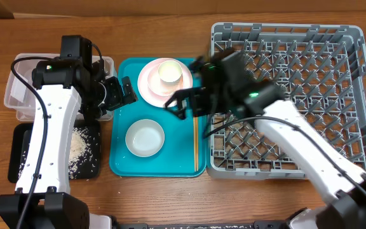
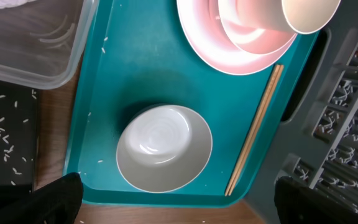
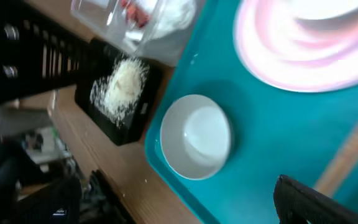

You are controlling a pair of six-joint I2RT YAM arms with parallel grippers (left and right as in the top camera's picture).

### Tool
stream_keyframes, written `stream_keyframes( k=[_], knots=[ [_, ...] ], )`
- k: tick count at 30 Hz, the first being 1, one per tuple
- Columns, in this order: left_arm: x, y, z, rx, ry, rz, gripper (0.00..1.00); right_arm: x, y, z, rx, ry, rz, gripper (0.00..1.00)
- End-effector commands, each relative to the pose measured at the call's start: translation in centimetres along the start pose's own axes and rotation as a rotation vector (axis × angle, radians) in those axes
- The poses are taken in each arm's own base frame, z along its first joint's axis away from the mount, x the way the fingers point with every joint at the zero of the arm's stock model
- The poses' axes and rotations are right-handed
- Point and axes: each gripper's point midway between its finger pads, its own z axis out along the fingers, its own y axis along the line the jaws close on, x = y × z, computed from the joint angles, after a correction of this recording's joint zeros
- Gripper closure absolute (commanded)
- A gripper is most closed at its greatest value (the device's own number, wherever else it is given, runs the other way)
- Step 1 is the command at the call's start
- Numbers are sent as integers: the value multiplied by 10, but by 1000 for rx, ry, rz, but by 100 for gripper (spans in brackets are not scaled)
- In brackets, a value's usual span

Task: Sort waste into correct bins and load items into the dishwasher
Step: 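Reach the right gripper over the teal tray to the chopsticks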

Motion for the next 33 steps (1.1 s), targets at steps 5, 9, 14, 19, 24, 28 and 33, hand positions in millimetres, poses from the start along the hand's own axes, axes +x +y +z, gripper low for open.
stream_keyframes(
  k=[5,9,14,19,24,28,33],
  knots=[
    [-2,-4,-6,11,-19,25,0,18,-4,42,7,104,-35,5],
    [-9,-7,-6,29,-46,-18,0,22,-5,48,11,124,-24,27],
    [-28,2,-20,37,-113,-49,0,39,10,58,17,162,-63,53],
    [-52,62,-57,0,-202,-220,0,42,-7,69,309,71,-66,58],
    [-51,121,-75,-29,-229,-398,0,36,-42,48,672,-136,80,60],
    [-53,135,-80,-40,-251,-436,0,34,-57,46,726,-190,158,65],
    [-53,135,-80,-39,-251,-436,0,39,-86,58,785,-155,194,65]
  ],
)
